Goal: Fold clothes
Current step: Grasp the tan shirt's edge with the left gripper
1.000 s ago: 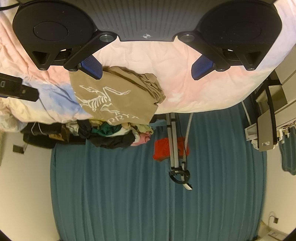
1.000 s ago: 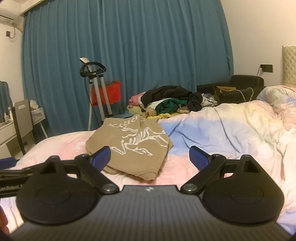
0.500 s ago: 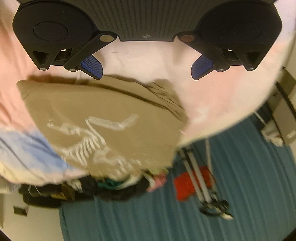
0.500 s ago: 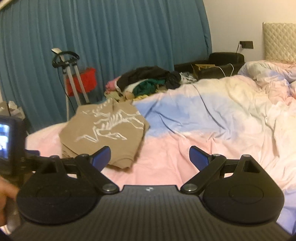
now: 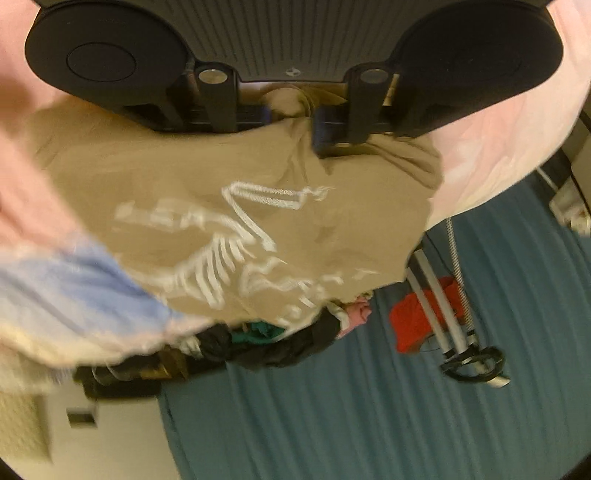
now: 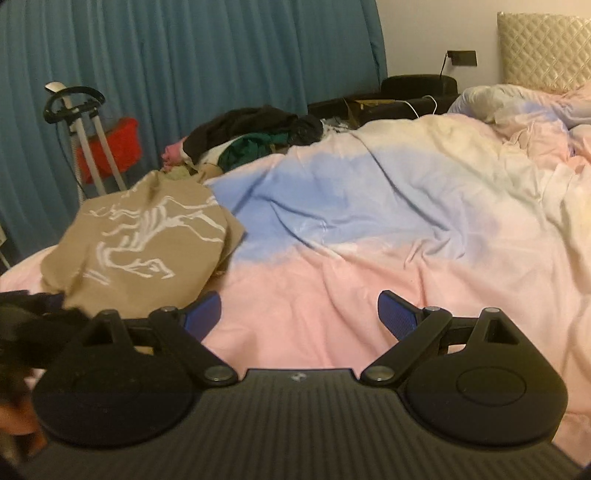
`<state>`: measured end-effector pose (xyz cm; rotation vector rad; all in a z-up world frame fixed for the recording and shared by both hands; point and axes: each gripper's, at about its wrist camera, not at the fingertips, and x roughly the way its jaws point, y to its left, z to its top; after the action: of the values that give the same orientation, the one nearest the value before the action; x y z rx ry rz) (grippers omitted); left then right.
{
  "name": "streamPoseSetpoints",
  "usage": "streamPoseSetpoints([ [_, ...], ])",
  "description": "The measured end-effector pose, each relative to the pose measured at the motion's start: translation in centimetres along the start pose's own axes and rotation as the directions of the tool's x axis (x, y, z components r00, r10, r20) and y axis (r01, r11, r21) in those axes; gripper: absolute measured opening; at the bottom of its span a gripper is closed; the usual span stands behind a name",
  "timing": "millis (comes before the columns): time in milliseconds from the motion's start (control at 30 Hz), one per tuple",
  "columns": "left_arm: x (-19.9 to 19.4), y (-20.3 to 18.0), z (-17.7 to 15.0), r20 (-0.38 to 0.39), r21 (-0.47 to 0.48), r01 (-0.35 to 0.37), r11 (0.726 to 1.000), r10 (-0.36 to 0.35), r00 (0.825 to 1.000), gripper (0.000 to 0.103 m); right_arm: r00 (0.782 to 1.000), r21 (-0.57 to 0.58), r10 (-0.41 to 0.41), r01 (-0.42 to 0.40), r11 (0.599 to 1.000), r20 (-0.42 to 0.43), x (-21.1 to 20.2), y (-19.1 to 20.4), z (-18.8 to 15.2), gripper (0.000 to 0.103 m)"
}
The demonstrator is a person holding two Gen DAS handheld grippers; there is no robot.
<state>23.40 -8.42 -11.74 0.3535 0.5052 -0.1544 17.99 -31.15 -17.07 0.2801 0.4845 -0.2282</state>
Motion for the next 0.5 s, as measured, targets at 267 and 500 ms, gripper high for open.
streamPoseSetpoints([
  [267,-10.2,7.4,2.6,0.124,-0.247,0.082,0.965,-0.053,0.991,0.012,0.995,-0.034,0.044,-0.041,0.999,0.09,-0.8,0.5,0.4,0.093],
  [500,-19.9,11.5,1.5,0.238,-0.337,0.202,0.92,-0.124,0.963,0.012,0.986,-0.08,0.119,-0.11,0.991,0.121,-5.9,2.2,1.0,0.093],
])
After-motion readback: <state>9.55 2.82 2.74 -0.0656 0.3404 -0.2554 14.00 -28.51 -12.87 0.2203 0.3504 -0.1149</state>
